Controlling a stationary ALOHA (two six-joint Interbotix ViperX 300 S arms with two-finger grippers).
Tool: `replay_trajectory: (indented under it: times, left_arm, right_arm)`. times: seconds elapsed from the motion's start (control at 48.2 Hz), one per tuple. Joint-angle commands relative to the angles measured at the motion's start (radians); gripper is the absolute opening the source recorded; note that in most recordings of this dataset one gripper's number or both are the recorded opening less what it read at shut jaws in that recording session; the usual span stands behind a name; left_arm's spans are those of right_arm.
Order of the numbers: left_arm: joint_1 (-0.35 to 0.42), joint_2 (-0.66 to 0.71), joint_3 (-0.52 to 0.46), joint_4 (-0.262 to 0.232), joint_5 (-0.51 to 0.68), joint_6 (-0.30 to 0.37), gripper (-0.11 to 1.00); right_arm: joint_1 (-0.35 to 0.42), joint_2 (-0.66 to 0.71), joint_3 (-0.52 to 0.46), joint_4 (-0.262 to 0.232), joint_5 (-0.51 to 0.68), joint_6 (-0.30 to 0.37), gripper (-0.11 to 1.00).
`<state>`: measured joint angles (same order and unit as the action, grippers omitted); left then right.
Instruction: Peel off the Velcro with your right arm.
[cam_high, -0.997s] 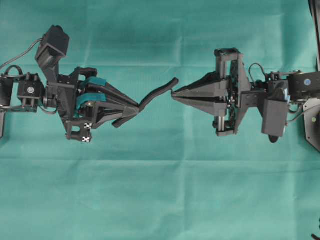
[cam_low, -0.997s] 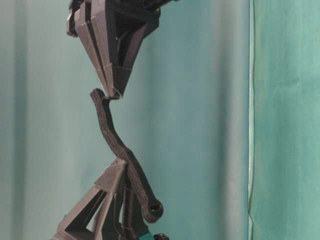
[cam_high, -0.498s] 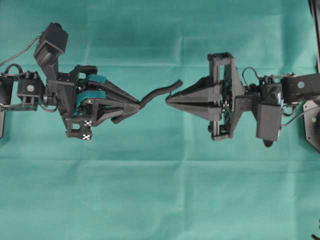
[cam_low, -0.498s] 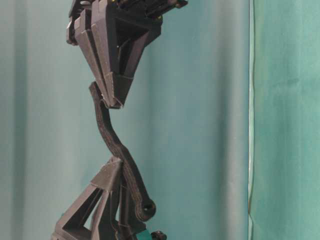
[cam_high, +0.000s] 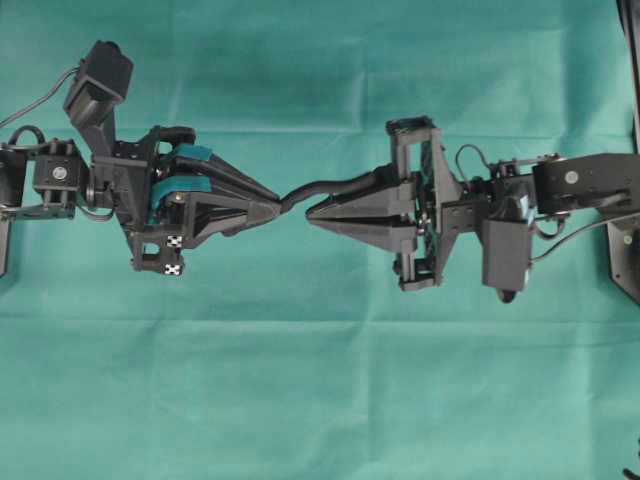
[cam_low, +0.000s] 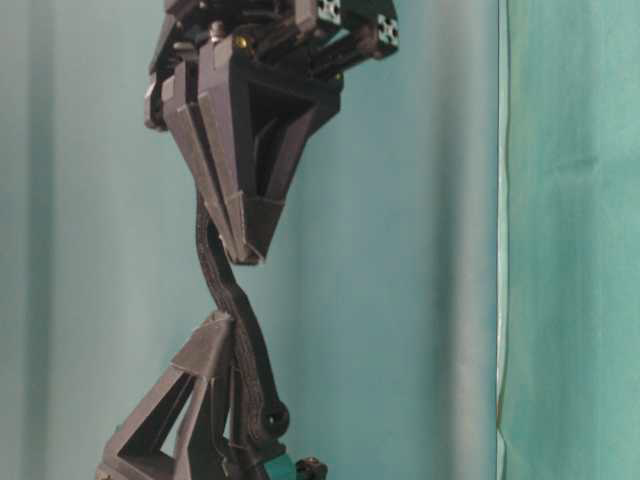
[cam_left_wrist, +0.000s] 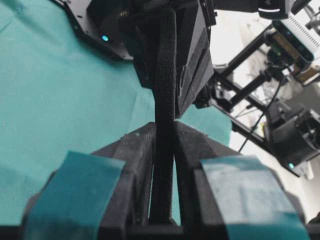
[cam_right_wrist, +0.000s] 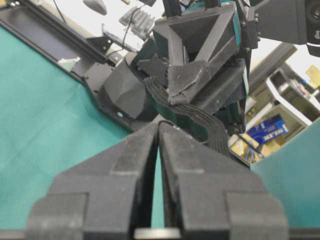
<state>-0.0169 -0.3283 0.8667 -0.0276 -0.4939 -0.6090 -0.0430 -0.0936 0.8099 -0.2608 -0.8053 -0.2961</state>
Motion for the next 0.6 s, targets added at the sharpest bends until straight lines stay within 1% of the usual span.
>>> replay_trajectory:
  times: [0.0,0.228,0.581]
  left_arm:
    - [0.009,-0.012,-0.017,-0.002,-0.015,0.002,0.1]
    - [0.012,-0.011,-0.015,-0.002,-0.038,0.002,0.1]
    - [0.02,-0.011,-0.015,-0.002,-0.043,0.002,0.1]
  right_arm:
    - [0.006,0.002,-0.031,-0.002,-0.011,0.003,-0.09]
    - [0.009,0.029,-0.051,-0.002,-0.009,0.003,-0.09]
    - [0.025,0.063,-0.067,-0.002,-0.002,0.006,-0.09]
